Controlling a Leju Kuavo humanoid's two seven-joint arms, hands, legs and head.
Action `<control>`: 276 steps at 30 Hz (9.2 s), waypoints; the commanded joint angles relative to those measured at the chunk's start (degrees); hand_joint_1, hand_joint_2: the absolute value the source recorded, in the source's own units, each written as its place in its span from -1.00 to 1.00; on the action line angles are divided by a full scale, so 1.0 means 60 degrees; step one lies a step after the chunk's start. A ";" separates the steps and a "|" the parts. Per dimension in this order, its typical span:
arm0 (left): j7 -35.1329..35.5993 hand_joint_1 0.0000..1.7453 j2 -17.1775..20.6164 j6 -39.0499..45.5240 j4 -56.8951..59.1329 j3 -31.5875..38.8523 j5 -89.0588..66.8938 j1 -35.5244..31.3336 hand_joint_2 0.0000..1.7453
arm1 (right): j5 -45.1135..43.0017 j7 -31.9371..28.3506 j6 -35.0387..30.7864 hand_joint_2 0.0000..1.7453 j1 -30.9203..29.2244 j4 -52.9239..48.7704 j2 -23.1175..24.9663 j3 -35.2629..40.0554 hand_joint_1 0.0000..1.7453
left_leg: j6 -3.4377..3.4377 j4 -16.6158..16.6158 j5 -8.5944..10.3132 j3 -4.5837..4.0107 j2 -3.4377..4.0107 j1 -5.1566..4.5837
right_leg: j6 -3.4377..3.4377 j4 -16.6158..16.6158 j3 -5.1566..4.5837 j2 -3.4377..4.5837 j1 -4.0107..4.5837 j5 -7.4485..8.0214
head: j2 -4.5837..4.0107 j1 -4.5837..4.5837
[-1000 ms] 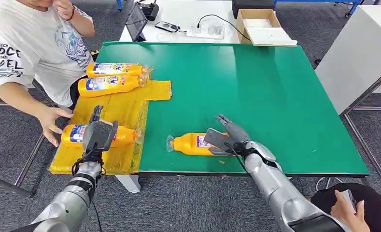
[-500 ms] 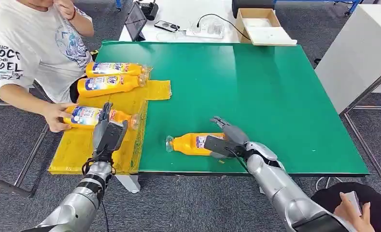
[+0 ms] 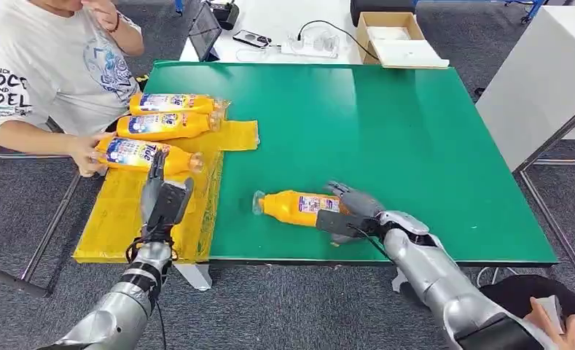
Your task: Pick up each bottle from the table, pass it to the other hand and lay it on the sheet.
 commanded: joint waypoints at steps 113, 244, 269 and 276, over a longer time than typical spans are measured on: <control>0.3403 -1.00 -0.0448 -0.8844 -0.6262 -0.3936 0.9175 0.3539 1.00 | 0.0227 -0.2803 -0.6925 1.00 0.4695 -0.2716 0.3669 -0.2210 1.00 | -0.0013 -0.0010 -0.0026 -0.0120 0.0146 0.0024 | -0.0041 -0.0015 -0.0156 0.0149 0.0035 0.0046 | 0.0000 0.0004; 0.3585 1.00 0.1457 -0.0379 0.2385 0.0142 -0.9062 -0.0145 1.00 | -0.3628 -0.3259 -0.7290 -1.00 0.4951 -0.5948 0.3660 -0.1659 -1.00 | -0.0013 -0.0027 -0.0009 -0.0020 0.0132 0.0023 | -0.0045 -0.0019 -0.0055 0.0149 0.0033 0.0039 | 0.0000 0.0007; 0.1320 -1.00 0.1329 -0.6415 0.2060 0.0963 -0.5256 -0.0371 -1.00 | -0.3632 -0.3086 -0.6743 -1.00 0.4686 -0.5051 0.3862 -0.2504 -1.00 | -0.0010 -0.0042 -0.0021 0.0127 0.0005 0.0013 | -0.0060 -0.0028 0.0031 0.0017 0.0021 -0.0046 | 0.0000 0.0007; 0.0864 -1.00 0.0676 -0.4221 0.0969 0.0930 -0.3575 -0.0072 -1.00 | -0.3546 -0.3157 -0.6736 -1.00 0.4950 -0.5263 0.3932 -0.2661 -1.00 | -0.0012 -0.0030 -0.0023 0.0131 -0.0009 0.0015 | -0.0045 -0.0018 0.0134 0.0003 0.0023 -0.0035 | 0.0000 0.0004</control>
